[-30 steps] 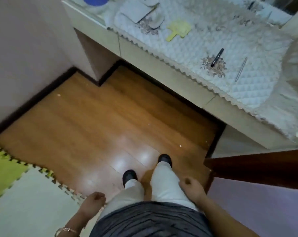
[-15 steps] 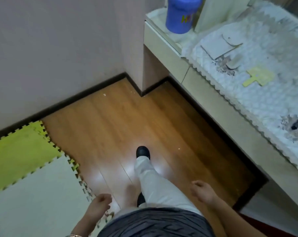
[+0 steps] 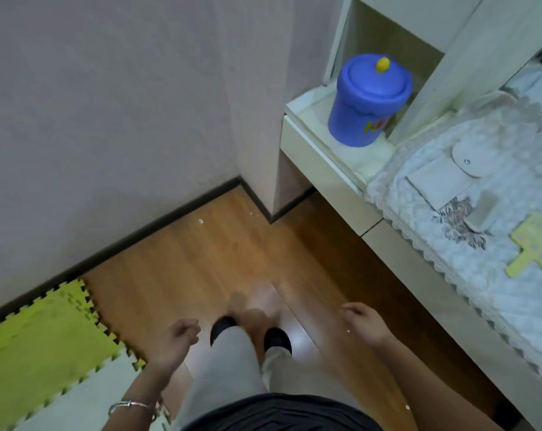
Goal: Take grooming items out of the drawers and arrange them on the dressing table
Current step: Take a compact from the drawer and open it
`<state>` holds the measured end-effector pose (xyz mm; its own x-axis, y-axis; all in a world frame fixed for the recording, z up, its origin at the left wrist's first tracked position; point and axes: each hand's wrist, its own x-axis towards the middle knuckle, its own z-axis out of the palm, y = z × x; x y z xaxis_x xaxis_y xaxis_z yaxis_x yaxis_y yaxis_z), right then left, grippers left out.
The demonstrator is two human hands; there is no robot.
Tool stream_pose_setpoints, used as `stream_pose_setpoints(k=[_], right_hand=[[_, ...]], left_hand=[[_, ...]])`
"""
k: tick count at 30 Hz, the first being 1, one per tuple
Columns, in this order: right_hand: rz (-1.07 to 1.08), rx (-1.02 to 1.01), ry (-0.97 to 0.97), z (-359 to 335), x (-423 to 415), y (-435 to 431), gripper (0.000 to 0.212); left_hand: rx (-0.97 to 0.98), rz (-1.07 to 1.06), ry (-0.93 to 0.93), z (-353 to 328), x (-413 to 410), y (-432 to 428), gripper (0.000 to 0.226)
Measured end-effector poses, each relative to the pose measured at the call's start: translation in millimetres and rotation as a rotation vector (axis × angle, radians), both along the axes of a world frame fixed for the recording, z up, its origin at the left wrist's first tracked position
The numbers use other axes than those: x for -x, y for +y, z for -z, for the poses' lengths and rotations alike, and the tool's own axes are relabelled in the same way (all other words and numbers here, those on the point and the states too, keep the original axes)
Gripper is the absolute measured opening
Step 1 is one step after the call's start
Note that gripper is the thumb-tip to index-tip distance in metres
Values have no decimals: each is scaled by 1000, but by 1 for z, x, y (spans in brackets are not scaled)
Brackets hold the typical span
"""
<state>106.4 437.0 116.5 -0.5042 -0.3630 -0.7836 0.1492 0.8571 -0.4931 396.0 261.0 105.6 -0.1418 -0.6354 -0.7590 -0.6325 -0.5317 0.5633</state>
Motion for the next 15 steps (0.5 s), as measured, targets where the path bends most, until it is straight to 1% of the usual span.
stream_pose_setpoints(k=[3, 6, 8, 10, 11, 13, 15], right_hand=[[85, -4, -17, -1, 1, -32, 22], [195, -33, -51, -1, -9, -47, 14], [261, -77, -67, -2, -23, -54, 13], [339, -135, -113, -1, -36, -59, 15], [357, -167, -132, -5, -42, -64, 20], [420, -157, -148, -2, -50, -71, 27], [527, -127, -127, -2, -52, -77, 20]], left_hand=[[-52, 4, -31, 12, 4, -42, 12], [-134, 50, -88, 26, 8, -92, 14], [-179, 103, -111, 32, 14, -129, 12], [-165, 226, -114, 26, 28, -161, 12], [-147, 265, -103, 25, 35, -174, 16], [-140, 318, -72, 27, 53, -202, 17], [-120, 377, -52, 27, 75, -223, 11]])
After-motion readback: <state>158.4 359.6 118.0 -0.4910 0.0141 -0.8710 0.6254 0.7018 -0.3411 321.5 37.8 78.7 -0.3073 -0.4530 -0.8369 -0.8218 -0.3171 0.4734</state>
